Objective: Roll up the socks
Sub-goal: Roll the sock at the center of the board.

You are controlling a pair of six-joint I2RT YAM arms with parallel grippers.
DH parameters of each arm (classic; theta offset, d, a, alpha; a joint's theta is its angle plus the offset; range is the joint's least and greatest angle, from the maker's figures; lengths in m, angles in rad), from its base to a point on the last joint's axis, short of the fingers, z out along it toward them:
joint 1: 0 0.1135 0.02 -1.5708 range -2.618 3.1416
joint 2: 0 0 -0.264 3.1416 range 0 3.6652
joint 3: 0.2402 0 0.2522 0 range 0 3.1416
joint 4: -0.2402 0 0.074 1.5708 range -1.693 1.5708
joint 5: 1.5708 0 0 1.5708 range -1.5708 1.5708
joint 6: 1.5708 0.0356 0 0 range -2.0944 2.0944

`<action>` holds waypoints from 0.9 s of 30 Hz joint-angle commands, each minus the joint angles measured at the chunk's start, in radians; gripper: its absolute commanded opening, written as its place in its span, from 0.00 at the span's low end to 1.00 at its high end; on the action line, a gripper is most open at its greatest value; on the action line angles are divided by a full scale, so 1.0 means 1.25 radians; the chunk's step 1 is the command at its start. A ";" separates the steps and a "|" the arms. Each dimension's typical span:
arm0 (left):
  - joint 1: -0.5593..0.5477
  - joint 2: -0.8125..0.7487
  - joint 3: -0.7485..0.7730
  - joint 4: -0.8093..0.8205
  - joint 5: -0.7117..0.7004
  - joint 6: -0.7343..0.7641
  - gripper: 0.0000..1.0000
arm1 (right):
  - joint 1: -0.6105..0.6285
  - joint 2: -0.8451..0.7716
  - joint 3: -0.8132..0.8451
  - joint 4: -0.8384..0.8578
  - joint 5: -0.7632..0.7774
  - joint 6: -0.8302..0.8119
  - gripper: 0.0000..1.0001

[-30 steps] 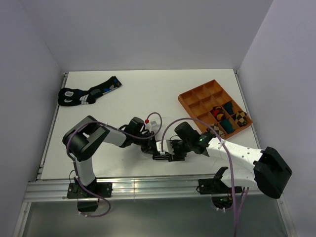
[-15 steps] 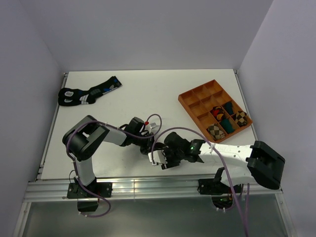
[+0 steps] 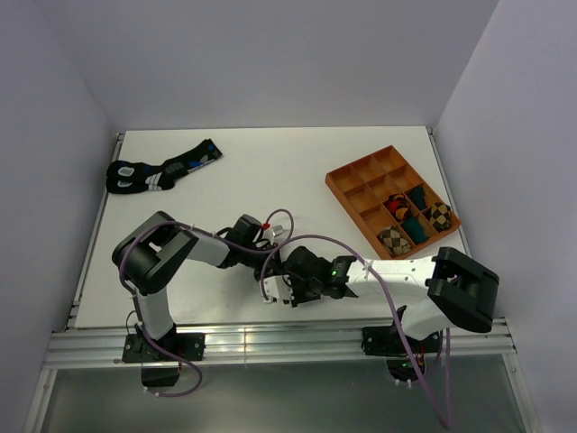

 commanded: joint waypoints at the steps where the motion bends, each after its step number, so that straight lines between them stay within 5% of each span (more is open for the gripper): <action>1: -0.003 -0.006 -0.054 -0.047 -0.068 0.035 0.05 | -0.004 0.026 0.034 -0.011 0.001 0.023 0.23; 10: -0.003 -0.142 -0.133 0.071 -0.187 -0.056 0.23 | -0.133 0.087 0.165 -0.270 -0.246 -0.033 0.22; 16: -0.003 -0.207 -0.182 0.158 -0.252 -0.082 0.30 | -0.177 0.156 0.217 -0.354 -0.307 -0.061 0.21; 27: -0.035 -0.421 -0.300 0.212 -0.451 -0.053 0.32 | -0.237 0.313 0.346 -0.518 -0.446 -0.118 0.20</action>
